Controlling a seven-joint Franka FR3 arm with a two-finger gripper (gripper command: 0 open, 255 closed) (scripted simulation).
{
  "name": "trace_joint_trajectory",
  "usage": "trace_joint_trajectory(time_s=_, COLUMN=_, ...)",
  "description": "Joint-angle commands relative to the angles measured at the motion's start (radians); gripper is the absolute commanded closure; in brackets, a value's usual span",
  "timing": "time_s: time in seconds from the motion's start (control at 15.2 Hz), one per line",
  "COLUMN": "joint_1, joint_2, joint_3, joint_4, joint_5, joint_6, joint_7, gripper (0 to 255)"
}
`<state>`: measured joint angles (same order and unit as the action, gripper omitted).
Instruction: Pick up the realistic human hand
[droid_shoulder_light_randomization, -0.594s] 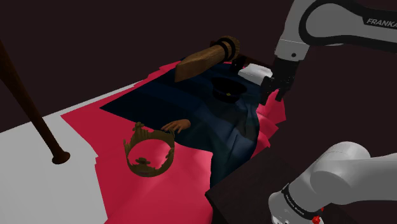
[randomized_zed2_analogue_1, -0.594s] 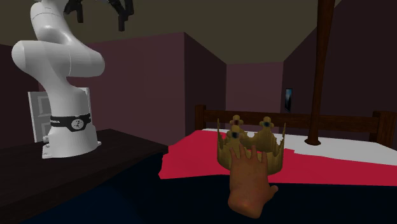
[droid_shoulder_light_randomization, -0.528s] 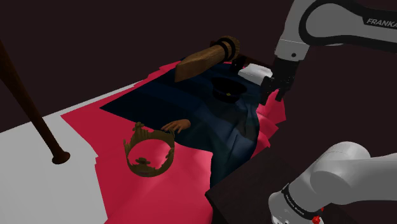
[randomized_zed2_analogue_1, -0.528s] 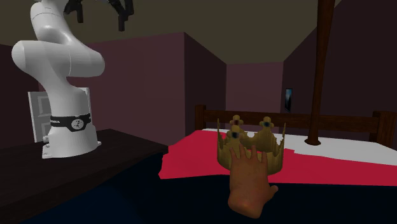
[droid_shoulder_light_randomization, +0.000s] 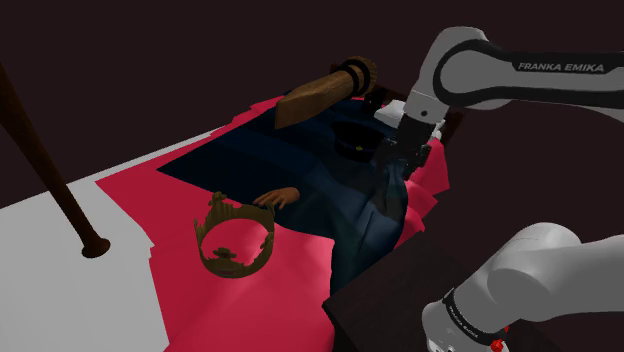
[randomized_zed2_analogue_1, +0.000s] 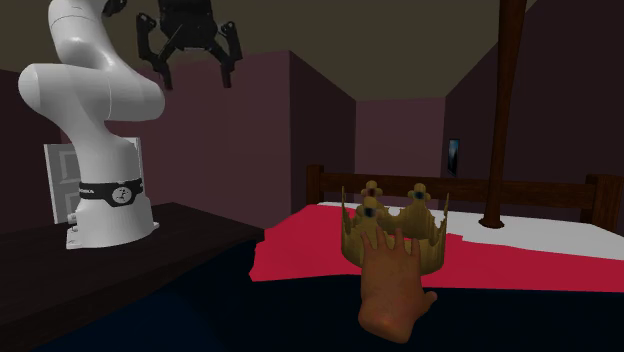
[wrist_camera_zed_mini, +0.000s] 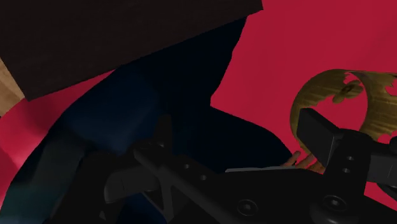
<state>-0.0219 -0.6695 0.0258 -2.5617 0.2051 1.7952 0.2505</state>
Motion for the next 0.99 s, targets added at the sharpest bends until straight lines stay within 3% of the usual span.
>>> trace_joint_trajectory(time_s=0.0, joint_1=0.006, joint_2=0.039, joint_3=0.011, joint_4=-0.035, joint_5=0.054, joint_6=0.098, joint_7=0.034, gripper=0)
trace_joint_trajectory(time_s=0.53, joint_1=0.062, joint_2=0.267, joint_3=0.039, joint_4=-0.09, joint_5=0.299, joint_6=0.476, joint_7=0.09, gripper=0)
trace_joint_trajectory(time_s=0.92, joint_1=0.136, joint_2=0.502, joint_3=0.041, joint_4=-0.035, joint_5=0.57, joint_6=0.726, joint_7=0.029, gripper=0)
